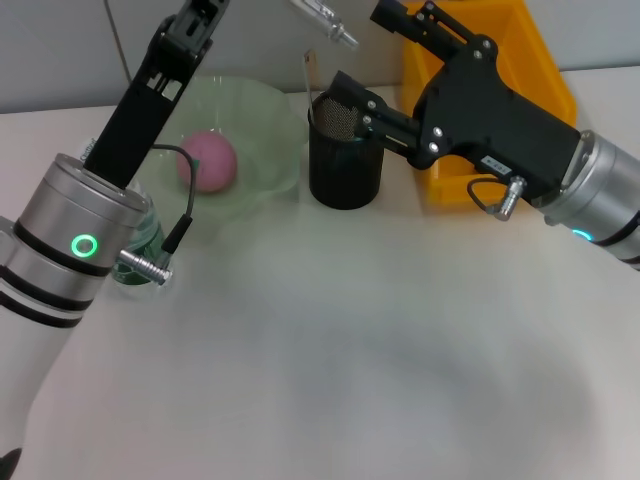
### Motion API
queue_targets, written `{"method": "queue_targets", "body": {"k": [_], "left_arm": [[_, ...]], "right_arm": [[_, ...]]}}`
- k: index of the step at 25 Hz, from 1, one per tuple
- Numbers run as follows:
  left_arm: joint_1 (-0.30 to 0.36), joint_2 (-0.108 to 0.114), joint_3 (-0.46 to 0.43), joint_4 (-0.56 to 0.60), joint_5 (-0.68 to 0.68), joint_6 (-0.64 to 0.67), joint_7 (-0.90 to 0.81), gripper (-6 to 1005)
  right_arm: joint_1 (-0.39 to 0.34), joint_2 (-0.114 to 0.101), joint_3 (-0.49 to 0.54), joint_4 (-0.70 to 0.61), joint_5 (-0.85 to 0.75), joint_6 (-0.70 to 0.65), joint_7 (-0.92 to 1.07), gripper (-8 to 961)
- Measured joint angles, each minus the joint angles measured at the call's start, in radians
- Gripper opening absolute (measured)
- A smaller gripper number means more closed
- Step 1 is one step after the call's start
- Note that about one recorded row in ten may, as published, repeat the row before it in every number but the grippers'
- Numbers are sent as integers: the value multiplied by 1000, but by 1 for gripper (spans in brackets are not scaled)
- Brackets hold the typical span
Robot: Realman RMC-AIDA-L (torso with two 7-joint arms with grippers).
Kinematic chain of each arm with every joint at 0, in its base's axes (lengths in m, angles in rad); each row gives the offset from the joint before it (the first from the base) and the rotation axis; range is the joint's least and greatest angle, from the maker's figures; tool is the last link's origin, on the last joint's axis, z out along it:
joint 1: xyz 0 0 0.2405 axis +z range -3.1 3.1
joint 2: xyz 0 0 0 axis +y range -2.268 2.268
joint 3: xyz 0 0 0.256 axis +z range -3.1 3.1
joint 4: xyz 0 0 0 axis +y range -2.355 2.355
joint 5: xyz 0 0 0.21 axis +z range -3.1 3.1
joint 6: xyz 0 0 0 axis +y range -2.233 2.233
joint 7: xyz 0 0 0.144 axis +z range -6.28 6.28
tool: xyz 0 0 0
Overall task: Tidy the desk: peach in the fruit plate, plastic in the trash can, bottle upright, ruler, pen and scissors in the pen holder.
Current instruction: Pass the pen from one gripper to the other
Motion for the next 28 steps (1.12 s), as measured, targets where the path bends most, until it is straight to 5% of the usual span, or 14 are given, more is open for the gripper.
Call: {"method": "queue_targets", "body": {"k": [28], "left_arm": [[4, 0, 50, 19, -32, -16, 7, 139]], "right_arm": [[46, 2, 5, 7, 11, 16, -51, 742]]}}
